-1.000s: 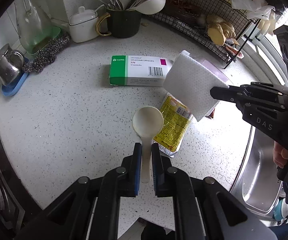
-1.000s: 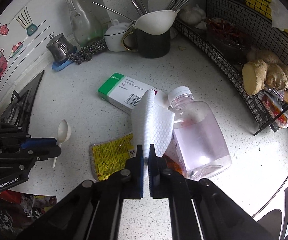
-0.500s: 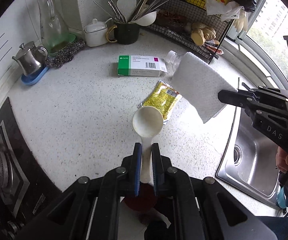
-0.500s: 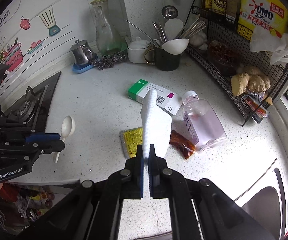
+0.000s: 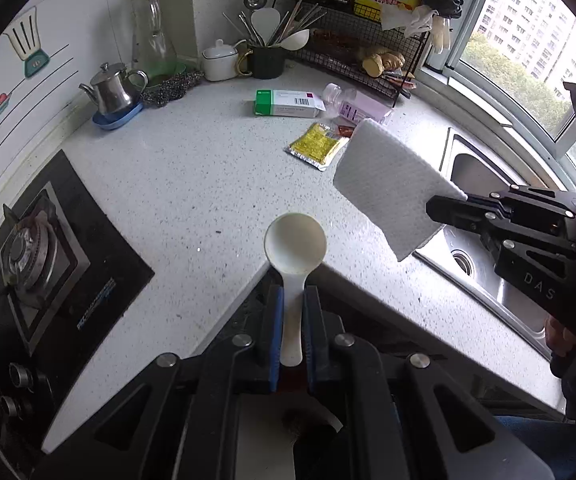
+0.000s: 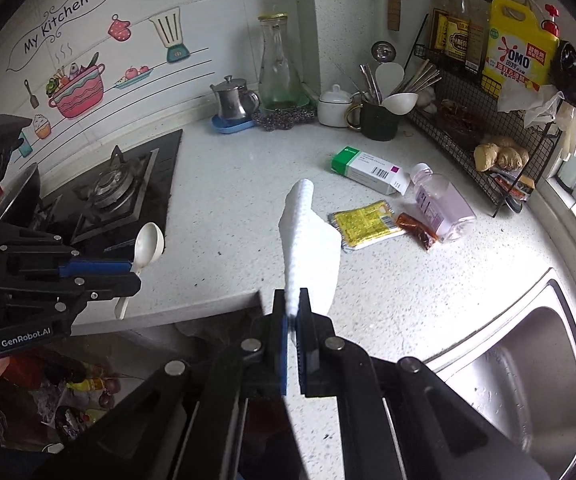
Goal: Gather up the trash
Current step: 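Carry the spoon and cloth pad down toward the red bucket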
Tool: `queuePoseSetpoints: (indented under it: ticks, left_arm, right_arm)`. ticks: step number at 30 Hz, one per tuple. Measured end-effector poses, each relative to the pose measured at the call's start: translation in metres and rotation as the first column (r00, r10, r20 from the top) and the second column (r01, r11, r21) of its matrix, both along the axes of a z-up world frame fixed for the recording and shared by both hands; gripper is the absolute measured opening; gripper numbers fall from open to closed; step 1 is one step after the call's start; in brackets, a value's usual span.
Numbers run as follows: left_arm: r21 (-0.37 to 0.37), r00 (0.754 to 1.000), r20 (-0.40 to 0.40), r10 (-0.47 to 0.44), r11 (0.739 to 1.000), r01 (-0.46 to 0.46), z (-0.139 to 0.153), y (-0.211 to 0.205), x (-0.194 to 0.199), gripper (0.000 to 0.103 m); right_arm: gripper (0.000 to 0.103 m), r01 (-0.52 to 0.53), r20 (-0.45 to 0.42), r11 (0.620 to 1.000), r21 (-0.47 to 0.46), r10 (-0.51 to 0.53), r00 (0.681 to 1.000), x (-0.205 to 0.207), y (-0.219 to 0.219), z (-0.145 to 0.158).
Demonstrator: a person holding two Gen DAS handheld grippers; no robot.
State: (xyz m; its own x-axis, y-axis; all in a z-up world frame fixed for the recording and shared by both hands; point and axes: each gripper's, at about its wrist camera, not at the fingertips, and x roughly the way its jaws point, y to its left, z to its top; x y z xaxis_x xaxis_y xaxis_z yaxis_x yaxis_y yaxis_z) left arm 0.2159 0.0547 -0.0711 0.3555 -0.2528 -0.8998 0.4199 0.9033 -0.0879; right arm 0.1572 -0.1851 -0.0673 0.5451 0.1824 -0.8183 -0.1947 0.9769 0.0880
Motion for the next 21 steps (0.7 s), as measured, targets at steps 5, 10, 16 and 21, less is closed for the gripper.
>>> queuePoseSetpoints:
  ticks: [5,10,16,21]
  left_arm:
    - [-0.009,1.000,-0.010,0.011,1.000,-0.011,-0.004,0.017,-0.035,0.009]
    - [-0.009,0.999,-0.037,0.026,1.000,-0.027,-0.016,0.028,-0.057,0.009]
    - [-0.007,0.991,-0.113,0.067,0.998,-0.068,-0.045,0.042,-0.078,0.009]
    - [0.003,0.975,-0.181,0.128,0.991,-0.130,-0.077,0.055,-0.088,0.009]
  right_arm:
    - [0.003,-0.018,-0.011,1.000,-0.005,0.018,1.000,-0.030,0.024,-0.004]
    - [0.003,-0.031,-0.037,0.999,-0.008,0.031,0.999,-0.046,0.040,-0.015]
    - [0.003,-0.068,-0.112,0.998,-0.007,0.067,0.991,-0.057,0.058,-0.048]
    - [0.003,-0.099,-0.197,0.995,0.000,0.097,0.976,-0.061,0.073,-0.087]
